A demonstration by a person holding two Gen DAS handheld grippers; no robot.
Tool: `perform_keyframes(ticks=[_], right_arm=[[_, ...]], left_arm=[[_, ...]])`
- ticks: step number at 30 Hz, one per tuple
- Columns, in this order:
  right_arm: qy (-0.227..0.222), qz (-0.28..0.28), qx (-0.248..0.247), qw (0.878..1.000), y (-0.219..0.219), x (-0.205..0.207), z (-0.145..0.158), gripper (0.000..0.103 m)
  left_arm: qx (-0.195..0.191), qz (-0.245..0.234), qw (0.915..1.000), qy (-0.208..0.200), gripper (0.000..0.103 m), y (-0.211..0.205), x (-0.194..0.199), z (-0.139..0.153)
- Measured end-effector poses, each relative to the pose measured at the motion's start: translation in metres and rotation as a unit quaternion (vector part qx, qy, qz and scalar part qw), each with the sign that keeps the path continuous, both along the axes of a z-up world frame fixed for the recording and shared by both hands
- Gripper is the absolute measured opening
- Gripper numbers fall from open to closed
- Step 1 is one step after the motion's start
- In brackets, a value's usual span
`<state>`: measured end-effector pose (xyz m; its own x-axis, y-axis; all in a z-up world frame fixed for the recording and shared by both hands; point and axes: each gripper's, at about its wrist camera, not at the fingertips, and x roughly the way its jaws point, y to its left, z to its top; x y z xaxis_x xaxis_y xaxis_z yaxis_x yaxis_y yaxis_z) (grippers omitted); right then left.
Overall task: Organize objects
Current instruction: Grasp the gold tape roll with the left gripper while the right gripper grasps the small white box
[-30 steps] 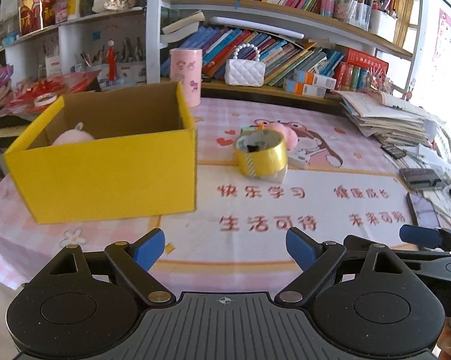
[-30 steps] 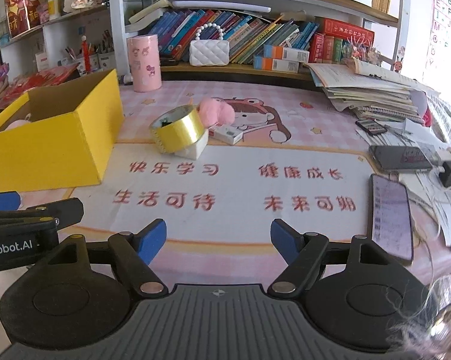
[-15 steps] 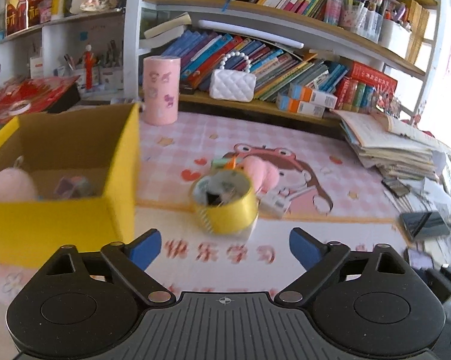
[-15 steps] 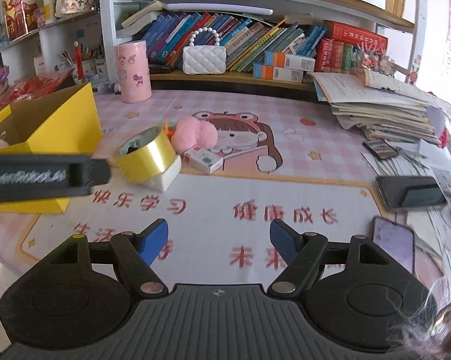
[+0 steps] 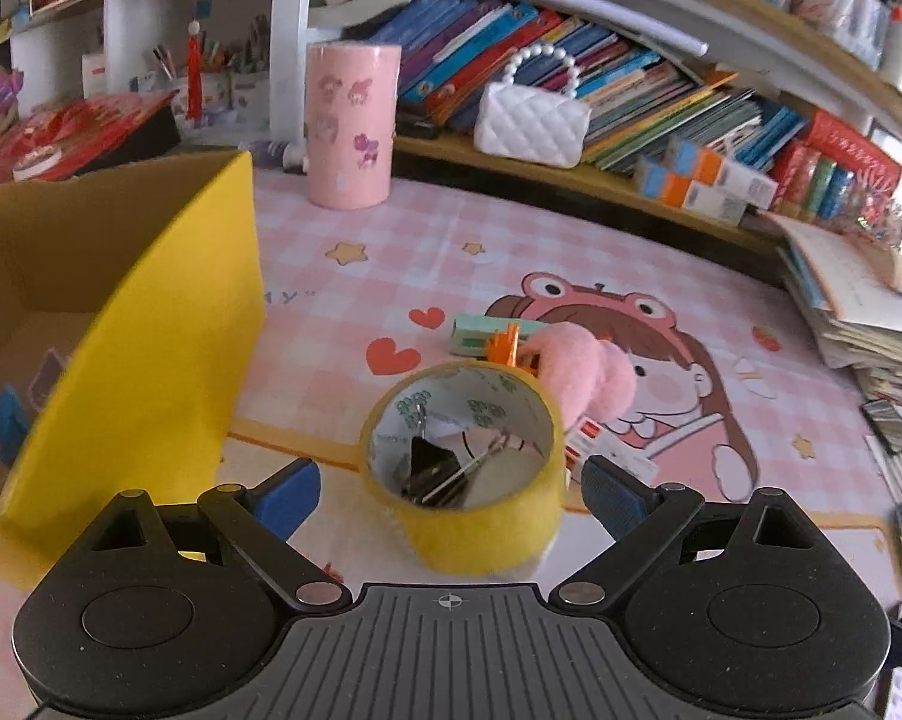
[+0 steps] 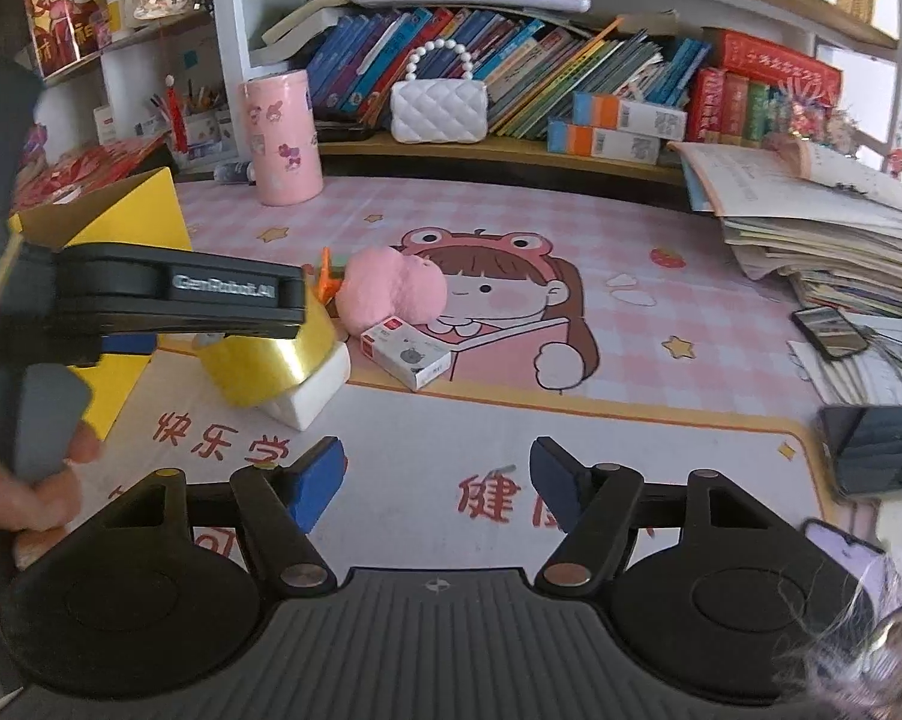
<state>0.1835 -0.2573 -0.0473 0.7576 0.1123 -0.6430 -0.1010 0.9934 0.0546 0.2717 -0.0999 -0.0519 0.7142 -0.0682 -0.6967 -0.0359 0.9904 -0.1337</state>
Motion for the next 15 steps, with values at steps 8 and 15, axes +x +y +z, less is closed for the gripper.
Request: perform_keyframes(ticks=[8,15], right_arm=[[0.004,0.03,0.01,0.999,-0.007,0.042,-0.01,0.059],[0.01,0.069,0.0,0.998,-0.004,0.086,-0.023,0.058]], left_arm=[[-0.081,0.016,0.9961,0.031,0.083,0.011,0.024,-0.02],[-0.086,0.002,0.9962,-0.01,0.082,0.022,0.003,0.01]])
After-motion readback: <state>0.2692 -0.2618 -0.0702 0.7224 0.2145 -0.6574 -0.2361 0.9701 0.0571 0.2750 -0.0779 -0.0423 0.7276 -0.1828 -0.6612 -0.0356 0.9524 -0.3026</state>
